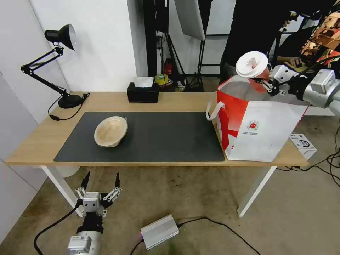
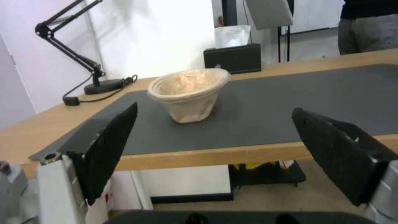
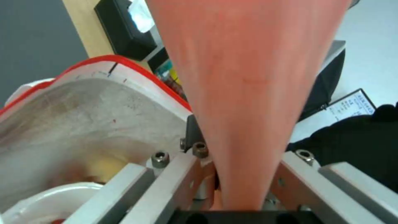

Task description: Pick up the trash from the table and place it into the takeout bag.

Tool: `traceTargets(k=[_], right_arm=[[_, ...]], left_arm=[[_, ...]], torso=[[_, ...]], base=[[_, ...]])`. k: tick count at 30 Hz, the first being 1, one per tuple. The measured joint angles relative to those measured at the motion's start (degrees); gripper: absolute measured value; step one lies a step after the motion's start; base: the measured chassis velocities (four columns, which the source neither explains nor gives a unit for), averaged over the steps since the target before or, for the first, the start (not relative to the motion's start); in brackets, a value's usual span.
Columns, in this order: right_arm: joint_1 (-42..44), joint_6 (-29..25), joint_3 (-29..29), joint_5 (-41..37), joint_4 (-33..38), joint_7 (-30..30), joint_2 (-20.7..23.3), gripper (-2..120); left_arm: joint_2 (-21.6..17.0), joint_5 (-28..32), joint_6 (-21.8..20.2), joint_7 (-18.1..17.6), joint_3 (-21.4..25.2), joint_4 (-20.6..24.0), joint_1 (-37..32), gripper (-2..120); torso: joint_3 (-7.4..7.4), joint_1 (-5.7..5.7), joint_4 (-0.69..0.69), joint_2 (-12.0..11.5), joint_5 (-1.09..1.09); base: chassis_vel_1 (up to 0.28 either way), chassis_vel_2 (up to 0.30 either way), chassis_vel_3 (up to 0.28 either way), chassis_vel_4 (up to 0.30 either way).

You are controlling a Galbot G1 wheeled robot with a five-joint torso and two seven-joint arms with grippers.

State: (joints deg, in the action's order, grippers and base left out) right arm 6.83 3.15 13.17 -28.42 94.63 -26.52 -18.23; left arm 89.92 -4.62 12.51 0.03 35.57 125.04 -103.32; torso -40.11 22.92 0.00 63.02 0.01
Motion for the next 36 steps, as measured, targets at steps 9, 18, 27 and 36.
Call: traceTargets(k=[9,18,27,36], right_arm=[[-5.4,-1.5,2.7,0.5,-3.1,-5.3,-0.2,3],[-7.3,-2.0,4.1,0.5,-4.3,-7.1,-0.3,3],[-8.6,-2.9,4.7,1.1,-6.5,-12.5,-0.8,3],[-8.9,-3.4,4.8,2.1,-7.8,-15.0,-1.4,3]], left_arm=[[0.0,0.1,0.0,0.0,0.0,-0.2,0.2,100],[0.0,0.2,0.0,0.0,0.0,-0.3,0.2,100],[0.0,0.2,0.2,0.0,0.1,0.0,-0.1,100],[0.1,0.2,0.3,0.0,0.1,0.3,-0.4,100]], torso=[[0.0,0.0,0.0,0.0,0.0],[0.0,0.0,0.0,0.0,0.0],[0.0,0.0,0.0,0.0,0.0],[0.0,0.0,0.0,0.0,0.0]], base=[[0.0,0.0,0.0,0.0],[0.0,0.0,0.0,0.0],[0.0,0.0,0.0,0.0],[0.0,0.0,0.0,0.0]])
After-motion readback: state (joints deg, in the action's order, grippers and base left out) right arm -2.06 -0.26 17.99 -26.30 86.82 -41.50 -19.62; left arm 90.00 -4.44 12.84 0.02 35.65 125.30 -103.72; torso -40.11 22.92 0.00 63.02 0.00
